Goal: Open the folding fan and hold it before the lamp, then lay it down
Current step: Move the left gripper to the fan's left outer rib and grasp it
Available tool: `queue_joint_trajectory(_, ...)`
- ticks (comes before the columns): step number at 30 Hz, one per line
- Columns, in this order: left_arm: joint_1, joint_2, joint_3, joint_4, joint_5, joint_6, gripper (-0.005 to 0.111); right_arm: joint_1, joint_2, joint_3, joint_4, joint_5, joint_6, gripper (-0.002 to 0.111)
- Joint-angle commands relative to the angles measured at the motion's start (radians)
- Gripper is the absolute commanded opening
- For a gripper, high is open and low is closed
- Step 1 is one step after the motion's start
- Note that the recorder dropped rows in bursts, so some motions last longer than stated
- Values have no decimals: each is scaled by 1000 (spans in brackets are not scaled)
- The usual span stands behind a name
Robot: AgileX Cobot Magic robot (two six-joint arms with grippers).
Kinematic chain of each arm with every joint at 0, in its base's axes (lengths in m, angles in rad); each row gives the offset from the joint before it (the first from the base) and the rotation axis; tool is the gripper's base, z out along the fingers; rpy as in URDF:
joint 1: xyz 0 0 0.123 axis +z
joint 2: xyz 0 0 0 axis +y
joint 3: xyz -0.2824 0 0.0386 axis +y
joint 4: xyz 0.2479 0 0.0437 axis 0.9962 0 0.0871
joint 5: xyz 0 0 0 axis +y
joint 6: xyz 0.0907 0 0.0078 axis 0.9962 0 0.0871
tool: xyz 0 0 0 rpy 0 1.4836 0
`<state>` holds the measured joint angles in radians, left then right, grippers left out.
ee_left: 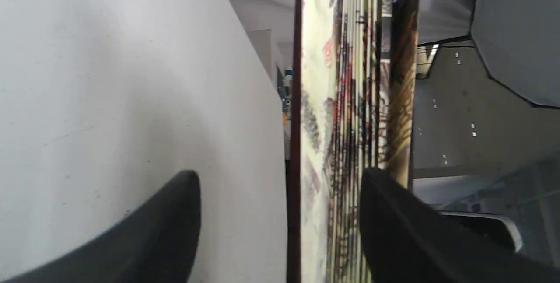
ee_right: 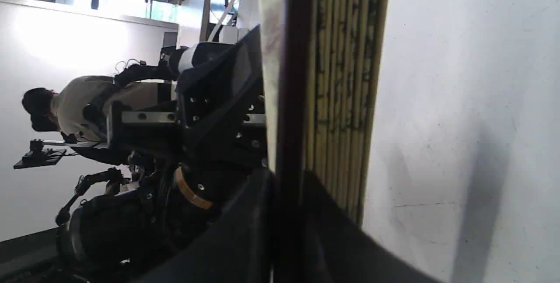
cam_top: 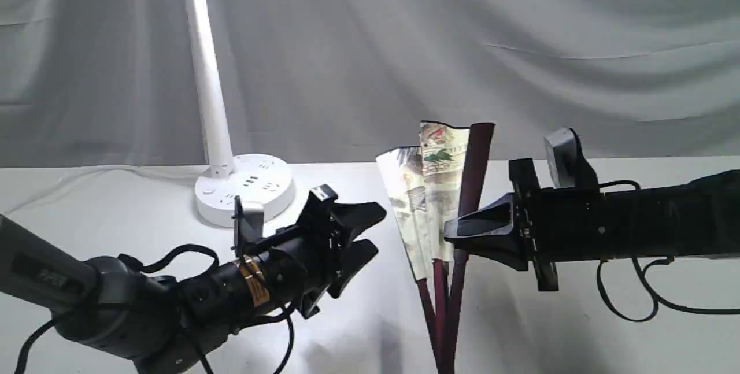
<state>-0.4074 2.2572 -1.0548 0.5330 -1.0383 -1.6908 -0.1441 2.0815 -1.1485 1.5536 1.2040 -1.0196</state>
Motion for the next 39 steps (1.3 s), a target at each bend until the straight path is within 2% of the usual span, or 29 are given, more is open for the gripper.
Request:
queue_joint_trajectory(1,-2,28,-43,2,-53,-37,54,-5,-14,0,4,17,-4,0)
queue_joint_trajectory(12,-35,80,-128,-6,-61,-69,54,-5,-14,0,4,17,-2,0)
queue_joint_trajectory(19,-35,86,-143,-20,-58,-72,44,-5,-14,0,4,17,-2,0)
queue_joint_trajectory(29,-44,102,-173,-16,-58,-87,43,-2,-14,0,4,17,-4,0)
queue_joint_trajectory(34,-46,118,-173,-13,-61,-96,33,-2,-14,0,4,17,-4,0)
queue_joint_trajectory(39,-46,122,-173,-9,-68,-139,32,-2,-14,0,2,17,-2,0)
